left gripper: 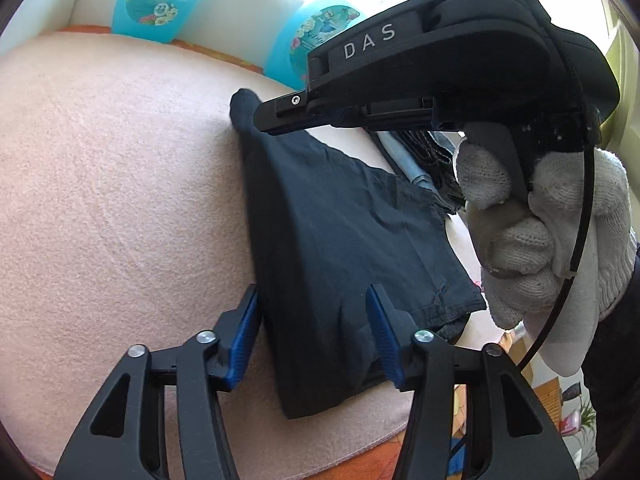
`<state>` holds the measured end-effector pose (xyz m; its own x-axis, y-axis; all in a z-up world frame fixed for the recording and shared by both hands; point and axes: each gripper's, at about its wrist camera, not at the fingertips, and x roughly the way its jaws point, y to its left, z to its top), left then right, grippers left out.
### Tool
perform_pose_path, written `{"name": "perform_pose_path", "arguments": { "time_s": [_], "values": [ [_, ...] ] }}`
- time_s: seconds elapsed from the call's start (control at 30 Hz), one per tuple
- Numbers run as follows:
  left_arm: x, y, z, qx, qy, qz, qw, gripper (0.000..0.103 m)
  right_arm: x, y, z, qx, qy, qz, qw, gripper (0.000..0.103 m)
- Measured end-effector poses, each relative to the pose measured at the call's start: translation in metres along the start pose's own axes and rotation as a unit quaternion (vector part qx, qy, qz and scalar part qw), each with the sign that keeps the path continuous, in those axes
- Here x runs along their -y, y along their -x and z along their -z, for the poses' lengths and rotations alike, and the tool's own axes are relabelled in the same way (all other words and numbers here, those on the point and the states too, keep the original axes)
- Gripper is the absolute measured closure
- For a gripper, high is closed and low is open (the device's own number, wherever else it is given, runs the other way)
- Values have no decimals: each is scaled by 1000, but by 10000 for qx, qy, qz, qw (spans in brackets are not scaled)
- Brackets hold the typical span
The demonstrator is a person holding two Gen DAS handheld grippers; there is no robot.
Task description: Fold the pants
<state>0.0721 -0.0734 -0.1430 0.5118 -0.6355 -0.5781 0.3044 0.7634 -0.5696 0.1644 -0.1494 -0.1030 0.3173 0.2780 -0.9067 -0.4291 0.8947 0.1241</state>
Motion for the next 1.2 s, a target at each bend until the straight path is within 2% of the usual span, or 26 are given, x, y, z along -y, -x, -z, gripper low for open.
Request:
{"name": "perform_pose_path", "arguments": {
  "time_s": [0.07, 0.1, 0.2, 0.3, 0.33, 0.37, 0.4, 0.43, 0.63, 0.67, 0.7, 0.73, 0.77, 0.83, 1.0, 1.2],
  "values": [
    [5, 2, -1, 129, -72, -14, 9999, 76, -1, 12, 0, 155, -20, -100, 9998, 102],
    [8, 3, -2, 163, -99, 13, 9998, 79, -2, 19, 0, 211, -15, -156, 9997, 102],
    [19, 2, -3, 195, -365, 5, 9991, 83, -1, 30, 0, 272, 135, -334, 9990, 102],
    [29, 1, -4, 250, -463, 17, 9986, 84, -1, 32, 1, 249, 225, -52, 9994, 98],
    [31, 3, -2, 283, -486, 28, 9984, 84, -1, 30, 1, 173, 242, 17, 9996, 85],
    [33, 4, -3, 317, -506, 41, 9982, 85, 0, 28, 0, 114, 247, 62, 9996, 59],
    [35, 4, -3, 343, -524, 58, 9980, 85, 2, 24, -3, 115, 284, 118, 9995, 48],
    [35, 4, -1, 372, -549, 70, 9978, 85, 1, 21, -4, 85, 358, 200, 9991, 43],
    [52, 6, 2, 436, -772, 122, 9960, 85, 3, -7, -16, -413, 347, 415, 9977, 43],
    [55, 7, 2, 445, -791, 135, 9958, 85, 5, -10, -17, -437, 338, 470, 9974, 47],
    [57, 7, 1, 449, -815, 149, 9955, 86, 7, -12, -18, -430, 305, 495, 9974, 55],
    [57, 9, 0, 460, -835, 157, 9953, 86, 11, -12, -19, -449, 232, 481, 9976, 77],
    [55, 15, -2, 470, -857, 163, 9951, 86, 15, -11, -19, -436, 146, 375, 9982, 87],
    [58, 14, -2, 481, -868, 204, 9949, 86, 18, -5, -18, -318, 142, 365, 9987, 94],
    [65, 20, -7, 487, -1053, 365, 9926, 87, 28, 28, -13, 71, 0, 293, 9995, 97],
    [98, 20, -17, 530, -1448, 637, 9860, 87, 56, 81, -2, 623, -276, 221, 9974, 97]
  ]
}}
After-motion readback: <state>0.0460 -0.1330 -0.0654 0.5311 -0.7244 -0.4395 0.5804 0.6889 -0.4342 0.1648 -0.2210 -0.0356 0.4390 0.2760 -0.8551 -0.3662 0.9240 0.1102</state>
